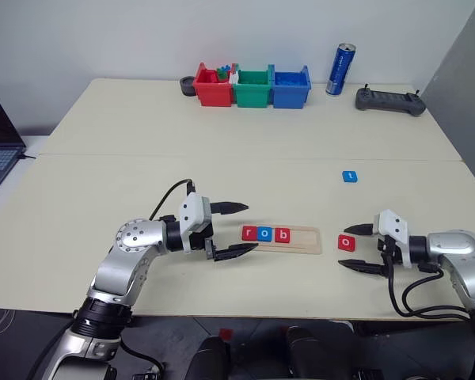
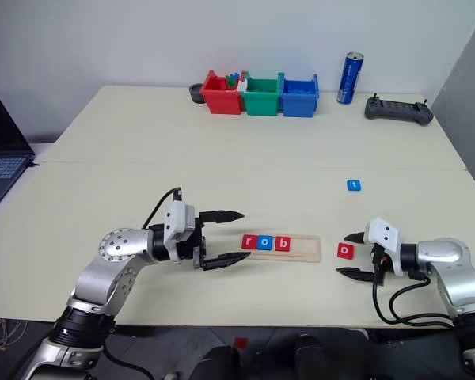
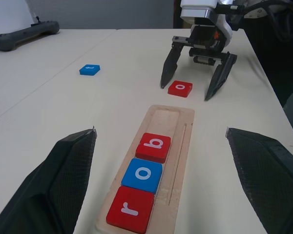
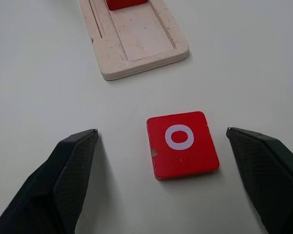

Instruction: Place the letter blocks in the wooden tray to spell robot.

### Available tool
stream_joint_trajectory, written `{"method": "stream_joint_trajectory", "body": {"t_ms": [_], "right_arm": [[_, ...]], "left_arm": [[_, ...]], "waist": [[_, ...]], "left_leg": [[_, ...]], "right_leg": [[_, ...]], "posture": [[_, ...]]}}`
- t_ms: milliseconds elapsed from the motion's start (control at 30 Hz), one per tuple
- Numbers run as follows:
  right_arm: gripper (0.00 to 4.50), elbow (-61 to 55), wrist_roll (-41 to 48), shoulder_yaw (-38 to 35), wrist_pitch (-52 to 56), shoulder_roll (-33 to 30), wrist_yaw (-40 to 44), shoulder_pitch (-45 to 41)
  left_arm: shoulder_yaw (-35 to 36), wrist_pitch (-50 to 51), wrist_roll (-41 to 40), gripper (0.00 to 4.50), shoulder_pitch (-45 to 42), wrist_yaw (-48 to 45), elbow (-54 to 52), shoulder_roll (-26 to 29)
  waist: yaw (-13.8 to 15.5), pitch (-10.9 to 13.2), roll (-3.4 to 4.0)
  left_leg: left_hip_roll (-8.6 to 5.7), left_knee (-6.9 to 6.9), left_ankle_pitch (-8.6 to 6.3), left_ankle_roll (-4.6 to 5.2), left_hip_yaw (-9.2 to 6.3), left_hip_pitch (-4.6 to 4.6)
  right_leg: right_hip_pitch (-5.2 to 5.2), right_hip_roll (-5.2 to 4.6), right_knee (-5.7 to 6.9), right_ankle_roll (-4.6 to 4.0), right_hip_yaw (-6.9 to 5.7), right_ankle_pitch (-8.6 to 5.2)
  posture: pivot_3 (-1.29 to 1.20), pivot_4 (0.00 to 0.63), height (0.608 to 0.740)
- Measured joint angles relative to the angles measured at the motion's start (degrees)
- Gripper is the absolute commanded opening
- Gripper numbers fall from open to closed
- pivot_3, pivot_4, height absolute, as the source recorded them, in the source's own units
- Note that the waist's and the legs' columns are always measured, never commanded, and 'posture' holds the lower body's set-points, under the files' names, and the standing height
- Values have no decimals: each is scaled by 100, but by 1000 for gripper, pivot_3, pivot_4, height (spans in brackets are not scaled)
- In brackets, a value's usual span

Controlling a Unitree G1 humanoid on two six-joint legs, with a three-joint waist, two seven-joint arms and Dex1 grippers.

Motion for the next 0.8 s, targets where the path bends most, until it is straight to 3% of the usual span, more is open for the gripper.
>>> {"method": "stream_joint_trajectory", "body": {"t_ms": [67, 167, 400, 800], "right_arm": [[4485, 79, -17, 1, -5, 2, 0, -57], [3988, 116, -15, -2, -11, 2, 3, -71], [1518, 117, -7, -8, -9, 1, 13, -67], [1447, -220, 156, -9, 285, -18, 39, -154]], "left_arm": [[0, 0, -1, 4500, 1, 0, -4, 1], [0, 3, -2, 4500, 9, 3, -14, 2], [0, 11, -3, 4500, 28, 6, -76, 3], [0, 11, -3, 4500, 27, -16, -75, 8]], "waist": [[2, 0, 0], [2, 0, 0], [2, 0, 0], [-11, 0, 1]], "left_leg": [[0, 0, 0, 0, -1, 0], [0, 0, 0, 0, -1, 0], [0, 0, 0, 0, -1, 0], [0, 0, 0, 0, -1, 0]], "right_leg": [[0, 0, 0, 0, -1, 0], [0, 0, 0, 0, 0, 0], [0, 0, 1, 0, -1, 0], [-1, 0, 4, 0, 0, 0]], "posture": [[0, 150, 740], [0, 150, 740], [0, 150, 740], [0, 150, 740]]}}
